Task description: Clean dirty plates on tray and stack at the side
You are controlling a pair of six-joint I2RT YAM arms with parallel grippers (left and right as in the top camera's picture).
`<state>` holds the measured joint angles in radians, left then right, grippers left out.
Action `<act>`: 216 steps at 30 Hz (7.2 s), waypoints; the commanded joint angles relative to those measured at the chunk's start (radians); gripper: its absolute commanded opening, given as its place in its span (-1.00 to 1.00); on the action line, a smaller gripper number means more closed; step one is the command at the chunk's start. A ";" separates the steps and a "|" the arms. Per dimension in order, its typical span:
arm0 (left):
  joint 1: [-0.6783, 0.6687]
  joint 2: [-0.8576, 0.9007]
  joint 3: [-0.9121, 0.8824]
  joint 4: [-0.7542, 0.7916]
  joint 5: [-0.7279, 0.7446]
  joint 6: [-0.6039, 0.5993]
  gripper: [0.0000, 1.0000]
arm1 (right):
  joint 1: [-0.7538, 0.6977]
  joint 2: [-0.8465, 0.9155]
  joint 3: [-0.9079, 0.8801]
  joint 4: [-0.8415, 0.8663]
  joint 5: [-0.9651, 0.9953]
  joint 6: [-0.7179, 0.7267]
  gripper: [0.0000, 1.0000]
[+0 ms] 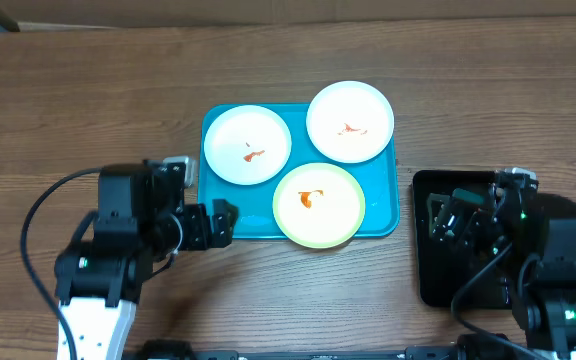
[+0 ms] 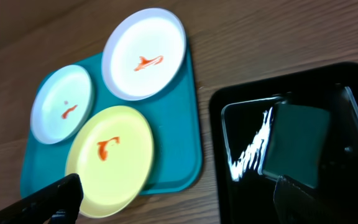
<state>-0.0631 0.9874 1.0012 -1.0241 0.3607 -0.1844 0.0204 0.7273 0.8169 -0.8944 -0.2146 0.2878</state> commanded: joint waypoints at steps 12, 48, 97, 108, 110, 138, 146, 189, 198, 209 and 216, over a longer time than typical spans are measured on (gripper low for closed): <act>-0.177 0.249 0.028 0.097 0.100 -0.192 0.67 | -0.003 0.111 0.126 -0.134 0.105 0.076 0.99; -0.482 0.759 0.028 0.223 -0.025 -0.721 -0.80 | -0.003 0.262 0.201 -0.166 0.136 0.072 1.00; -0.323 0.747 0.251 0.038 -0.379 -0.349 -0.92 | -0.179 0.701 0.194 -0.084 0.192 0.040 0.32; -0.323 0.747 0.251 0.042 -0.379 -0.350 -0.92 | -0.177 0.836 0.164 -0.024 0.186 0.045 0.29; -0.323 0.747 0.251 0.042 -0.379 -0.350 -0.92 | -0.177 0.847 0.164 -0.022 0.187 0.045 0.25; -0.323 0.747 0.251 0.046 -0.378 -0.350 -0.92 | -0.177 0.856 0.037 0.092 0.169 0.049 0.07; -0.323 0.747 0.251 0.045 -0.378 -0.350 -0.92 | -0.177 0.855 -0.019 0.137 0.168 0.050 -0.43; -0.323 0.747 0.251 0.045 -0.379 -0.350 -0.91 | -0.177 0.855 -0.034 0.172 -0.015 0.026 -0.92; -0.323 0.747 0.251 0.047 -0.379 -0.349 -0.92 | -0.177 0.800 0.254 -0.046 -0.008 0.018 -0.92; -0.323 0.747 0.251 0.060 -0.378 -0.349 -0.92 | -0.174 0.793 0.302 -0.141 -0.158 -0.113 -0.92; -0.323 0.747 0.251 0.087 -0.260 -0.296 -0.92 | -0.026 0.793 0.302 -0.051 -0.468 -0.214 -0.92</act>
<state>-0.3843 1.7355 1.2549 -0.9489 0.0189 -0.5350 -0.0818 1.5345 1.1069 -0.9703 -0.5236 0.1375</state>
